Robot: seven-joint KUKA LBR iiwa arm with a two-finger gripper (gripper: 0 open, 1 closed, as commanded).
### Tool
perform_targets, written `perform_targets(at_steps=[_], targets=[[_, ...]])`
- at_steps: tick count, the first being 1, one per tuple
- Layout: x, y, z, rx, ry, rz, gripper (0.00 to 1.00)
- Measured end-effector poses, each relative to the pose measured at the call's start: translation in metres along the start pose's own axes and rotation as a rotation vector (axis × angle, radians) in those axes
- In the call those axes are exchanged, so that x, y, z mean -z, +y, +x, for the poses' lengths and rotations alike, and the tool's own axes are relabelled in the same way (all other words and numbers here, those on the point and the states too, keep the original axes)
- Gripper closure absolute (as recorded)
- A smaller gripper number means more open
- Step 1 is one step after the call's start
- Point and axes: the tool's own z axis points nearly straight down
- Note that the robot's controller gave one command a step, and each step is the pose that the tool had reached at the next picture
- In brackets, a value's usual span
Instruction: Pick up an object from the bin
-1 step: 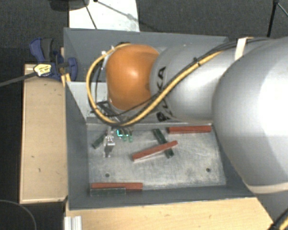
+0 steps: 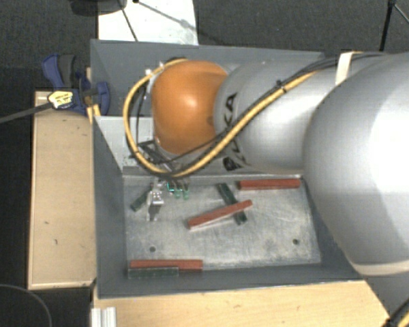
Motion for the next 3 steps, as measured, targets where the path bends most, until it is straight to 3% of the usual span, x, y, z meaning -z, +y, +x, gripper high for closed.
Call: perform_targets(at_steps=[1, 2, 3], targets=[[-0.007, -0.035, -0.007, 0.108, 0.001, 0.0, 0.0], [-0.01, -0.047, -0.01, 0.134, 0.0, 0.001, 0.0], [-0.033, -0.041, 0.0, 0.259, 0.006, 0.005, 0.0]])
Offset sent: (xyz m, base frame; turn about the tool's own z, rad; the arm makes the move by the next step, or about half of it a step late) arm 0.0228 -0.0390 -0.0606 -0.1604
